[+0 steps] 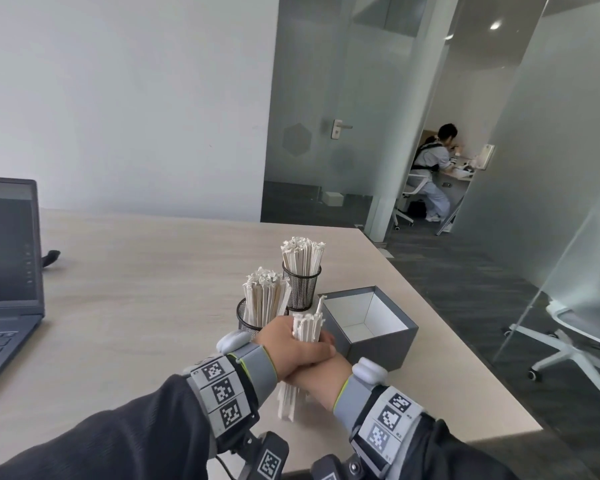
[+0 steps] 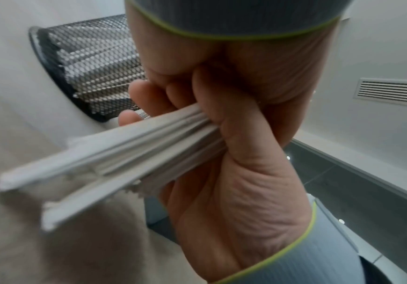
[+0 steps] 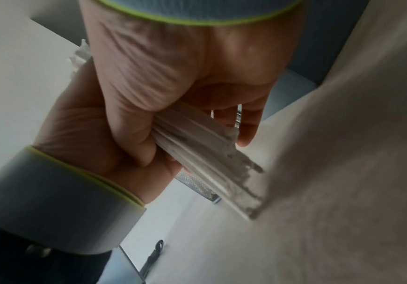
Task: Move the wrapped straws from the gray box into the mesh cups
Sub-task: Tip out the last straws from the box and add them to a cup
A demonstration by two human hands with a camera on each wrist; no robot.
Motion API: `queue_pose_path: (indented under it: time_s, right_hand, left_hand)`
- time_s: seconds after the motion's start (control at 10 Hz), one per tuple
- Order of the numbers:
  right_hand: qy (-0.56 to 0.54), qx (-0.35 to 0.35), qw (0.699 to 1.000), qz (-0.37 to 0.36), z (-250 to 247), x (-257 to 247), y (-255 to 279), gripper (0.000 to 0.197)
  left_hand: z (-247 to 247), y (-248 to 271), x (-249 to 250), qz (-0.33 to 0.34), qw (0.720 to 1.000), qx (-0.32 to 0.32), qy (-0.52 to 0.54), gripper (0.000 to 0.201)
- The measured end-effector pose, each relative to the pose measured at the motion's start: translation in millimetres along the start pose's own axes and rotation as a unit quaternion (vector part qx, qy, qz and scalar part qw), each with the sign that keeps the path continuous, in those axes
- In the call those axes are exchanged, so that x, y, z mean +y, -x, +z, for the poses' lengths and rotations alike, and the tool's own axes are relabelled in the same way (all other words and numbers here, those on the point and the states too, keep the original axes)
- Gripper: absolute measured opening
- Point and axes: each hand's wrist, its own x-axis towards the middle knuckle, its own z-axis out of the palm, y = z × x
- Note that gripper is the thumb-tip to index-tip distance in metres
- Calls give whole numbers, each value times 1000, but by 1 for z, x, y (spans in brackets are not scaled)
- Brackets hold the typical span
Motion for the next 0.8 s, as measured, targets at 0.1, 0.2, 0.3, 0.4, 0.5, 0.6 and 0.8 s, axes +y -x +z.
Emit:
queue_pose_path:
  time_s: [0.1,0.2,0.3,0.4,0.5,0.6,0.8]
  right_hand:
    - [107,-26,994,-13,9,5,-1,56]
    - [25,50,998,-5,14,4,3,67]
    - [364,135,921,40,15,40,-12,61]
    - [560,17,824,86,35,36,-14,31]
    - [292,-123,944,88,14,-17,8,31]
    - [251,-6,967,37,1,-15,17,31]
    - [228,-4,970,85,3,-20,15,35]
  left_hand:
    - [3,2,-10,8,1000,-1,-19,23]
    - [7,3,-14,25,1000,-2,0,17]
    - [7,3,-12,38,999,-1,34,14]
    - [5,3,-13,59,997,8,55,24]
    - [7,4,-10,80,993,14,86,29]
    - [9,4,-1,86,990,28,110,24]
    - [12,2,5,49,995,31,81,27]
